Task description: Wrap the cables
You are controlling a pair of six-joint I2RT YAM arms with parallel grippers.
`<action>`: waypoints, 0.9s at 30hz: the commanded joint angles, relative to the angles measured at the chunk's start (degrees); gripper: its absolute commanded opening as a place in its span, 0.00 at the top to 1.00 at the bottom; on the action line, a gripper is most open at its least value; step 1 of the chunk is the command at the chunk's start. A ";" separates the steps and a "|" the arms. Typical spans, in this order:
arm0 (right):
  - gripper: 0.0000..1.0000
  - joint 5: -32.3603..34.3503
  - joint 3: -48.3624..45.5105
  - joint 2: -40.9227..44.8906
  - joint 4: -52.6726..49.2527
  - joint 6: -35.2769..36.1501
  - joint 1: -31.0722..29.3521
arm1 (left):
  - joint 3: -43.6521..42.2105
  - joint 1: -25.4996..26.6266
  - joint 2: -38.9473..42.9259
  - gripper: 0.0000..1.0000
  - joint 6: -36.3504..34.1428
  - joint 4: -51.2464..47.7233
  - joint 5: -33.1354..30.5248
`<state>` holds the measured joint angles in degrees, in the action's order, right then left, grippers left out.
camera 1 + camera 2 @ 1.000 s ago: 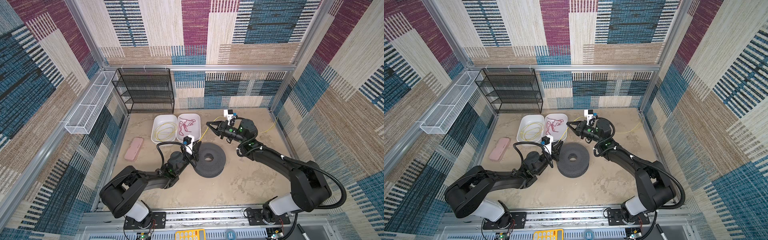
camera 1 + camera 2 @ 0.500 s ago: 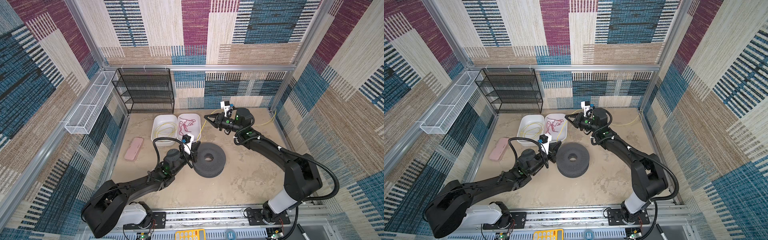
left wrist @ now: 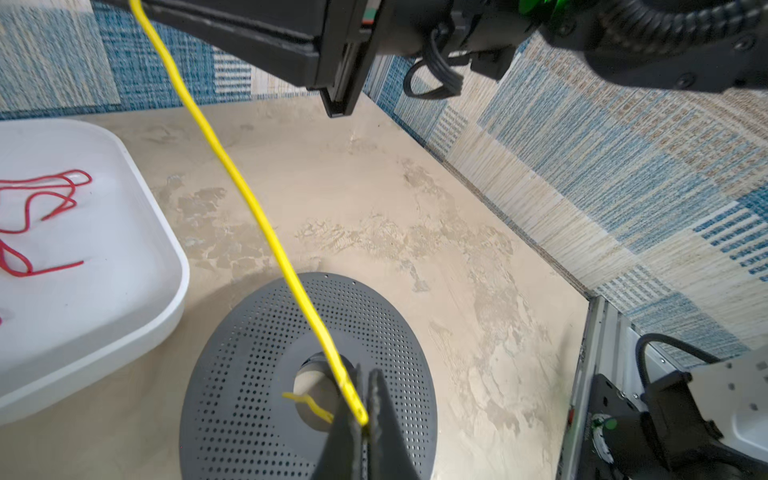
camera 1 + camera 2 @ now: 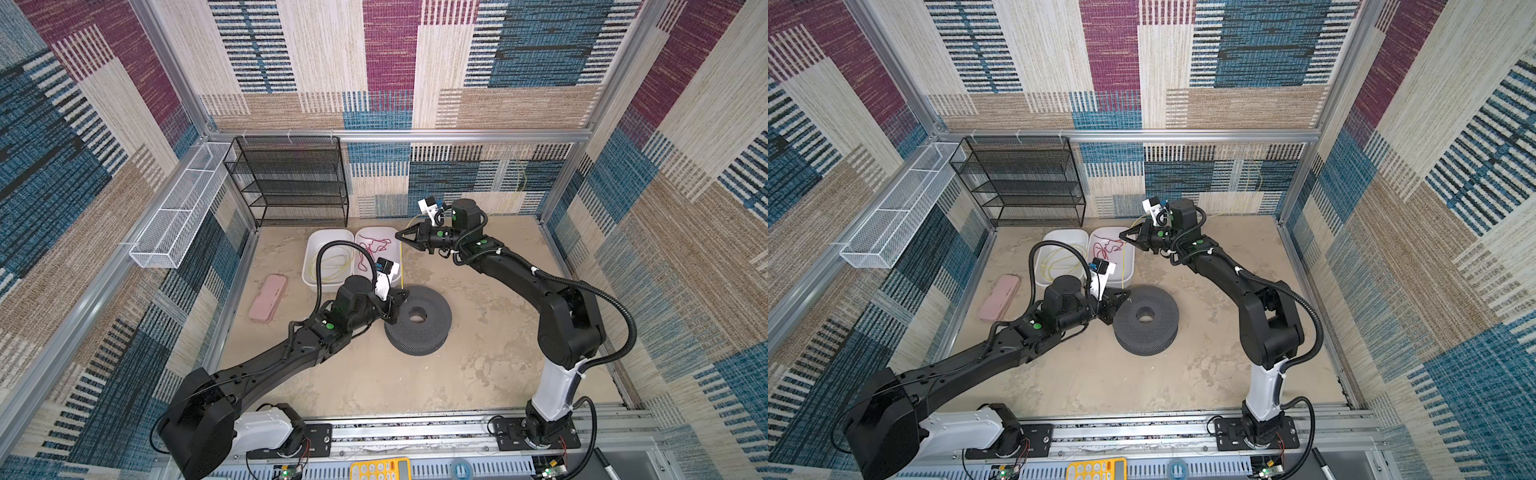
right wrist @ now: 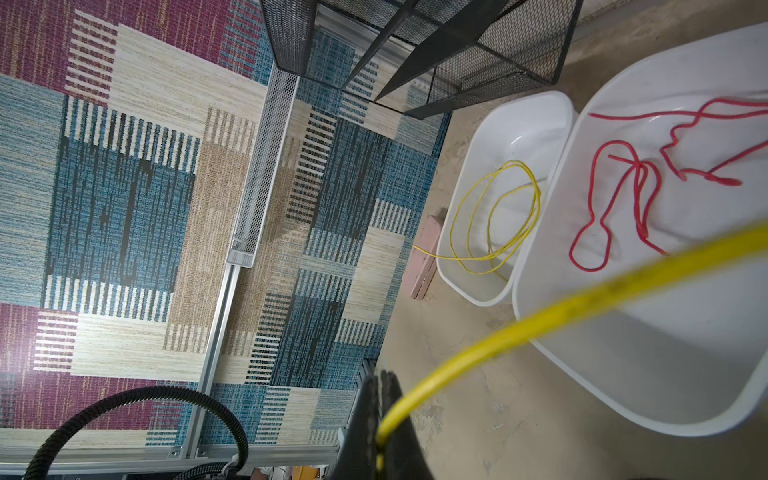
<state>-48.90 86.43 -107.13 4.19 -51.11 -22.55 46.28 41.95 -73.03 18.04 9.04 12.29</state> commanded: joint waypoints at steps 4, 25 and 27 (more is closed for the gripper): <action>1.00 11.62 1.80 -1.25 8.27 1.83 2.33 | 2.82 0.58 -3.65 1.00 3.63 -17.31 17.03; 0.47 6.39 -8.28 4.24 10.35 2.38 4.93 | 7.43 -2.93 -10.76 1.00 16.97 -5.08 32.16; 0.40 6.17 -10.40 6.47 9.56 3.09 5.70 | 8.07 -3.91 -12.91 1.00 18.14 -2.79 33.00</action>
<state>-43.68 77.91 -103.15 9.56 -49.39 -17.65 53.41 38.85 -84.29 31.77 2.92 40.07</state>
